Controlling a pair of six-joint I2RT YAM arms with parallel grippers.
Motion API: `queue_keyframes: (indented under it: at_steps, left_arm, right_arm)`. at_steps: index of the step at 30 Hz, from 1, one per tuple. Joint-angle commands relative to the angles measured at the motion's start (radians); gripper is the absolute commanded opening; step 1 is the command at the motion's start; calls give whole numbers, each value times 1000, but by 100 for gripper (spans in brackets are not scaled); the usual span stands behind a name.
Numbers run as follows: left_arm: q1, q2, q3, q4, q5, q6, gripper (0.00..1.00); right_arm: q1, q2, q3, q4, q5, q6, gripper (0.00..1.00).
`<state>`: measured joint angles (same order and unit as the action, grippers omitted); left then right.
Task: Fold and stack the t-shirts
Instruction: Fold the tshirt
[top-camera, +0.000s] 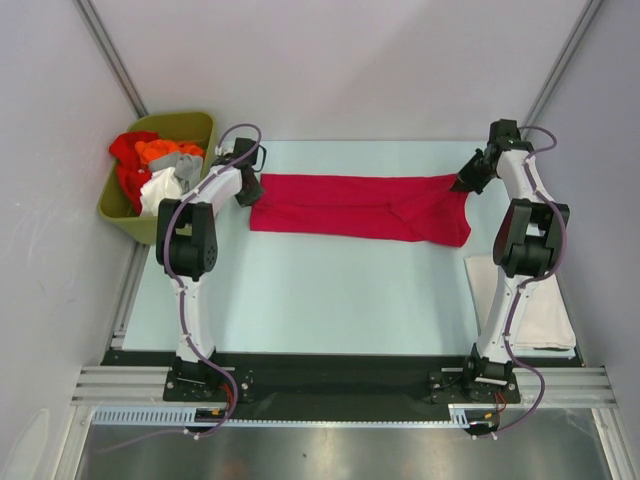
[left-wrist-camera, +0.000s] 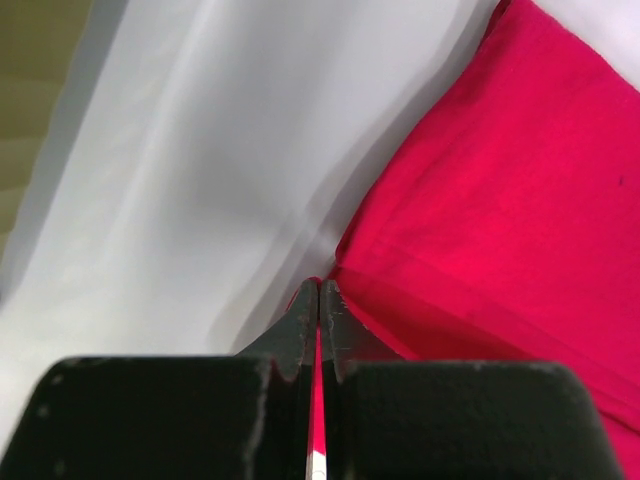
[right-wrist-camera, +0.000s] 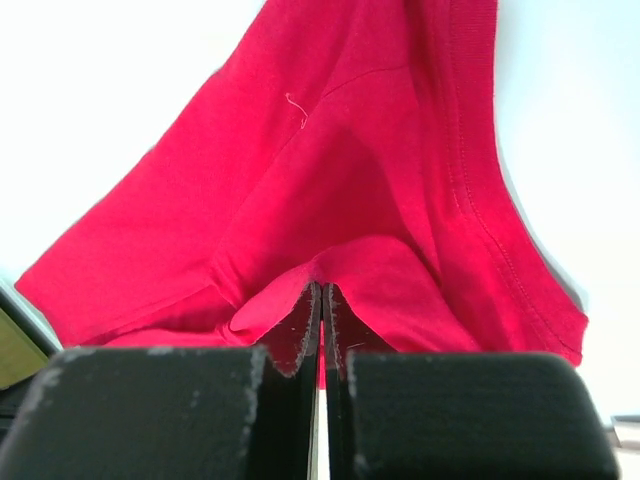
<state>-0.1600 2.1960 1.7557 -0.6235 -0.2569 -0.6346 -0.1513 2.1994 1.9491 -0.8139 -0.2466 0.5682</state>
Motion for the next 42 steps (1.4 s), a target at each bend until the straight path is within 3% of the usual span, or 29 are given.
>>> queue_keyframes:
  at_steps: [1, 18, 21, 27, 33, 34, 35, 38, 40, 41, 42]
  left_arm:
    - [7, -19, 22, 4, -10, 29, 0]
    - [22, -7, 25, 5, 11, 36, 0]
    - [22, 2, 36, 10, 30, 45, 7]
    - [20, 8, 45, 21, 47, 67, 8]
    - [14, -12, 34, 21, 19, 101, 32]
    - [10, -16, 31, 19, 9, 111, 40]
    - [4, -33, 31, 16, -2, 130, 44]
    - [-21, -91, 28, -5, -60, 162, 58]
    - [-53, -139, 11, -19, -105, 182, 62]
    - [-67, -195, 1, -21, -113, 191, 63]
    - [-82, -221, -28, -19, -122, 199, 63]
  right_arm:
    - [-11, -87, -6, 25, 26, 13, 0]
    - [-27, -20, 46, 48, 43, 12, 0]
    - [-27, 17, 92, 48, 41, 16, 0]
    - [-13, 109, 172, 81, 7, 18, 0]
    - [4, 155, 240, 78, 3, 1, 0]
    - [2, 167, 246, 76, 10, 1, 1]
    - [1, 174, 254, 75, 10, -2, 3]
    - [-10, 213, 359, 27, 52, -63, 31]
    - [-22, 239, 436, -74, 110, -97, 41]
    - [-28, 232, 474, -118, 128, -105, 54]
    - [-31, 214, 461, -190, 177, -119, 60]
